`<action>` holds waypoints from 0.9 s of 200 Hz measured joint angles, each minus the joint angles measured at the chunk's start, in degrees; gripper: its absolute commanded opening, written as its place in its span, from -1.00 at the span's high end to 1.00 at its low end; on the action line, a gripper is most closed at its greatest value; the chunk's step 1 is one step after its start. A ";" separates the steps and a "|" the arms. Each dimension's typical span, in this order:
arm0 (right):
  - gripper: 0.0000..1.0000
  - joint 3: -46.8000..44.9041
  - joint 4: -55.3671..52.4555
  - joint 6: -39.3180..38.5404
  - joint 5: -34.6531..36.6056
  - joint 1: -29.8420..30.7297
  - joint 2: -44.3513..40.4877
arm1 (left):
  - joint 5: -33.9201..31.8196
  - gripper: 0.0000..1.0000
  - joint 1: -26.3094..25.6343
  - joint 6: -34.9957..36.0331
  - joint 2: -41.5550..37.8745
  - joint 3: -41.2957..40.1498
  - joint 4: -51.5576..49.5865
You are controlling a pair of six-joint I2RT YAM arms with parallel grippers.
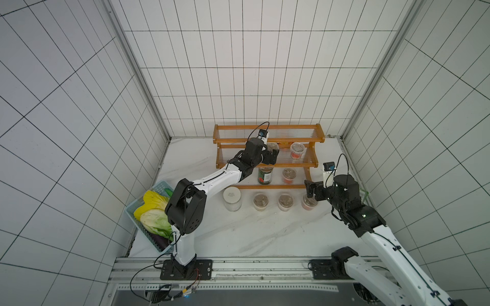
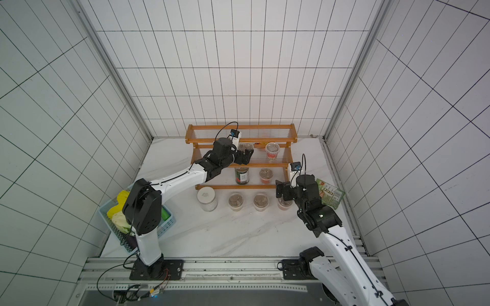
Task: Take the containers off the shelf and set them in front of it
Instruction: 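Pick up a container from the shelf.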
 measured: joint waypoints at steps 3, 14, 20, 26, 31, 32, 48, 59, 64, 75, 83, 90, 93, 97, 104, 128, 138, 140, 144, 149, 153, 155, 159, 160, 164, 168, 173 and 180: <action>-0.98 0.00 0.00 0.00 -0.02 -0.02 -0.02 | 0.00 -0.97 0.02 0.02 0.13 0.22 -0.04; -0.98 0.00 0.00 -0.02 -0.15 -0.20 -0.02 | 0.00 -0.97 0.09 0.09 0.57 0.76 0.02; -0.98 0.00 0.00 -0.02 -0.22 -0.28 -0.02 | 0.02 -0.97 0.11 0.22 0.81 1.14 0.00; -0.98 0.00 0.00 -0.02 -0.24 -0.31 -0.02 | 0.07 -0.97 0.13 0.26 1.03 1.49 -0.02; -0.98 0.00 0.00 -0.02 -0.26 -0.33 -0.02 | 0.11 -0.97 0.15 0.35 1.20 1.77 -0.02; -0.98 0.00 0.00 -0.04 -0.31 -0.33 -0.02 | 0.13 -0.97 0.15 0.35 1.27 1.84 -0.04; -0.98 0.00 0.00 -0.04 -0.81 -0.42 -0.02 | 0.48 -0.95 0.17 0.50 1.90 2.89 -0.35; -0.98 0.00 0.00 -0.04 -1.03 -0.63 0.00 | 0.87 -0.95 0.17 0.70 2.08 3.26 -0.66; -0.98 0.00 0.00 -0.04 -1.03 -0.68 0.00 | 1.11 -0.95 0.22 0.72 2.08 3.26 -0.76; -0.98 0.00 -0.02 -0.02 -1.07 -0.72 0.00 | 1.44 -0.93 0.22 0.94 2.08 3.28 -0.92; -0.99 0.00 -0.02 -0.04 -1.18 -0.76 0.00 | 1.62 -0.91 0.22 1.11 2.08 3.28 -1.01; -0.98 0.00 -0.02 -0.04 -1.25 -0.83 0.00 | 1.73 -0.90 0.22 1.25 2.08 3.28 -1.14; -0.98 0.00 -0.02 -0.02 -1.29 -0.92 0.02 | 1.77 -0.89 0.22 1.36 2.08 3.28 -1.18; -0.98 0.00 -0.02 -0.02 -1.31 -1.01 0.04 | 1.77 -0.89 0.22 1.42 2.08 3.28 -1.20; -0.98 0.00 -0.02 -0.02 -1.33 -1.05 0.07 | 1.79 -0.88 0.22 1.62 2.08 3.30 -1.36; -0.98 0.00 -0.04 -0.02 -1.51 -1.05 0.17 | 1.33 -0.87 0.20 2.47 2.08 3.37 -1.75; -0.98 0.00 -0.02 -0.02 -1.53 -1.05 0.17 | 0.96 -0.86 0.09 2.99 2.08 3.37 -1.86; -0.98 0.00 -0.02 -0.02 -1.55 -1.05 0.17 | 0.85 -0.86 0.09 3.13 2.08 3.37 -1.88; -0.98 0.00 -0.04 -0.02 -1.53 -1.05 0.17 | 0.61 -0.86 0.02 3.37 2.08 3.37 -1.97; -0.98 0.00 -0.02 -0.02 -1.55 -1.05 0.22 | 0.44 -0.85 -0.02 3.54 2.08 3.37 -2.03; -0.98 0.00 -0.02 -0.02 -1.55 -1.05 0.22 | 0.26 -0.84 -0.11 3.74 2.10 3.37 -2.05; -0.98 0.00 -0.02 -0.02 -1.55 -1.05 0.24 | 0.20 -0.84 -0.13 3.76 2.10 3.37 -2.05; -0.98 0.00 -0.02 -0.04 -1.55 -1.05 0.24 | 0.04 -0.82 -0.17 3.98 2.10 3.37 -2.10; -0.98 0.00 -0.02 -0.02 -1.55 -1.05 0.24 | 0.00 -0.82 -0.20 4.00 2.12 3.37 -2.12; -0.98 0.00 -0.04 -0.02 -1.55 -1.05 0.28 | -0.17 -0.81 -0.26 4.13 2.14 3.37 -2.14; -0.98 0.00 -0.02 -0.02 -1.55 -1.05 0.28 | -0.33 -0.79 -0.31 4.31 2.19 3.37 -2.14; -0.98 0.00 -0.02 -0.02 -1.55 -1.05 0.31 | -0.48 -0.78 -0.37 4.59 2.25 3.37 -2.14; -0.98 0.00 -0.02 -0.02 -1.55 -1.05 0.33 | -0.76 -0.76 -0.46 4.92 2.29 3.37 -2.12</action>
